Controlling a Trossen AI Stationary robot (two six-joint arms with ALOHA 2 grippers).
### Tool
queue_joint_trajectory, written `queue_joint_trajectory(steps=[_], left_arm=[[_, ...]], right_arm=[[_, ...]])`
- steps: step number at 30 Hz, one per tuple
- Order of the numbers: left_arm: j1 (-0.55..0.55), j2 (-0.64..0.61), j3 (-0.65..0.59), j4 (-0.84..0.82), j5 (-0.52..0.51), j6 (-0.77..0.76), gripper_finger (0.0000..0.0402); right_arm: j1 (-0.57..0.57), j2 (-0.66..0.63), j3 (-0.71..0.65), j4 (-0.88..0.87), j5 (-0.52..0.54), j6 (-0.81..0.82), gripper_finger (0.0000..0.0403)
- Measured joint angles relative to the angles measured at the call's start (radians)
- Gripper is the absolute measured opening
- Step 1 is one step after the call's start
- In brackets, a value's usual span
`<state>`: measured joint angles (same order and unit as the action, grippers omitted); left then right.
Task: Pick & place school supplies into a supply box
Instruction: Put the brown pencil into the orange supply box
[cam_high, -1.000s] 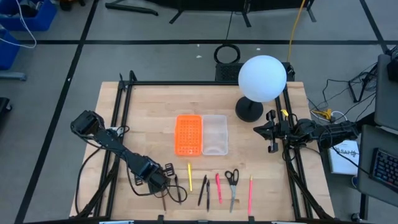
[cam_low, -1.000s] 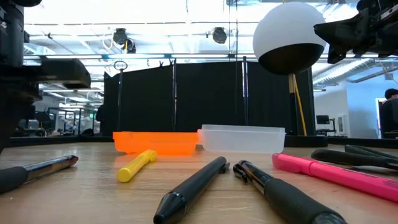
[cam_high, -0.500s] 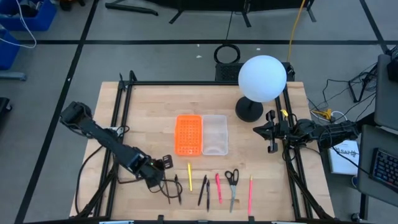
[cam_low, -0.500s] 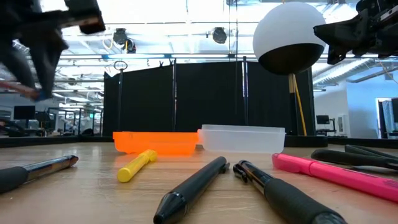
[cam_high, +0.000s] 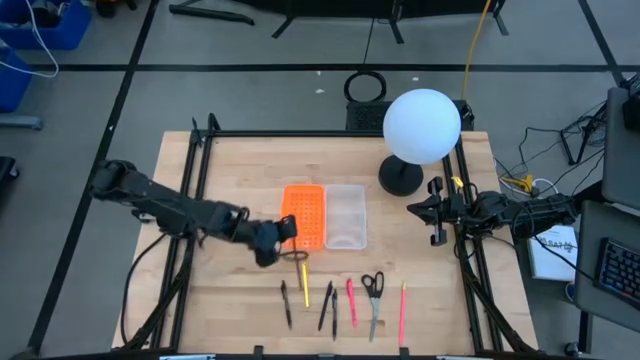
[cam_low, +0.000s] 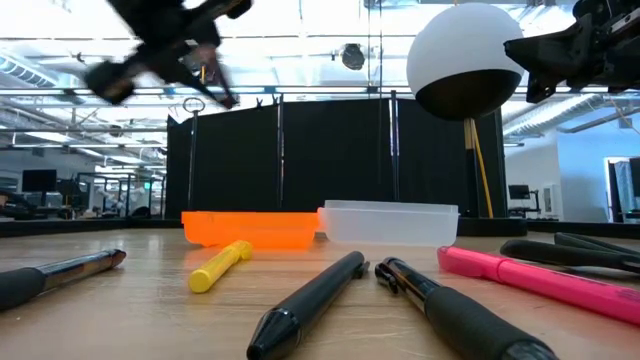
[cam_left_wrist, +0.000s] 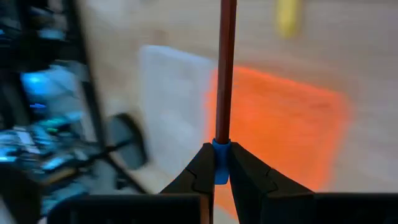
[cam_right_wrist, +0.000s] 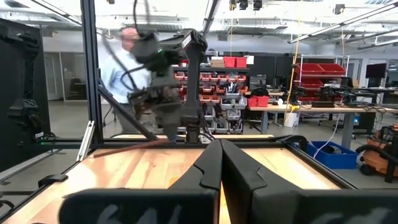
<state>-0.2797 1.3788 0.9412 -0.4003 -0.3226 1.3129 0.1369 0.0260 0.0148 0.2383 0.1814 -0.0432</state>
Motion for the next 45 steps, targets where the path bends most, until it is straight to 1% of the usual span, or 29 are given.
queue_joint_trajectory(steps=[3,7,9,12,16,18,20,23,25,29,33,35,37,40,45], left_arm=[[0.086,0.0,0.002,0.106,0.062,0.111,0.0024],[0.194,0.007,0.049,0.177,0.176,0.197,0.003],[0.244,0.024,0.084,0.193,0.239,0.246,0.0035],[0.316,0.085,0.169,0.192,0.34,0.298,0.0034],[0.391,0.219,0.328,0.117,0.423,0.362,0.0027],[0.417,0.299,0.412,0.033,0.459,0.394,0.0029],[0.434,0.384,0.497,-0.029,0.473,0.432,0.0033],[0.45,0.49,0.583,-0.134,0.47,0.493,0.0033],[0.458,0.547,0.619,-0.146,0.468,0.521,0.0029],[0.476,0.613,0.664,-0.144,0.474,0.546,0.003],[0.493,0.64,0.67,-0.142,0.49,0.552,0.0037],[0.503,0.64,0.665,-0.148,0.515,0.546,0.0037],[0.517,0.638,0.66,-0.131,0.563,0.541,0.0033],[0.543,0.639,0.651,-0.122,0.628,0.494,0.003],[0.567,0.67,0.652,-0.117,0.64,0.48,0.0034]], right_arm=[[0.0,0.0,0.0,0.014,0.0,-0.002,0.0],[0.0,0.0,0.0,0.035,0.0,-0.002,0.0],[0.0,0.0,0.0,0.035,0.0,-0.002,0.0],[0.0,0.0,0.0,0.038,0.0,-0.003,0.0],[0.0,0.004,0.0,0.05,0.002,-0.003,0.0],[0.0,0.009,0.0,0.054,0.004,0.002,0.0],[0.0,0.011,0.0,0.051,0.004,0.002,0.0],[0.0,0.019,0.0,0.05,0.006,0.002,0.0],[0.0,0.022,0.0,0.053,0.006,0.004,0.0],[0.0,0.023,0.0,0.064,0.007,0.0,0.0],[0.0,0.024,0.0,0.09,0.006,-0.026,0.0],[0.0,0.026,0.0,0.095,0.007,-0.037,0.0],[0.0,0.028,0.0,0.093,0.005,-0.048,0.0],[0.0,0.036,0.0,0.083,0.003,-0.048,0.0],[0.0,0.054,0.0,0.071,0.002,-0.048,0.0]])
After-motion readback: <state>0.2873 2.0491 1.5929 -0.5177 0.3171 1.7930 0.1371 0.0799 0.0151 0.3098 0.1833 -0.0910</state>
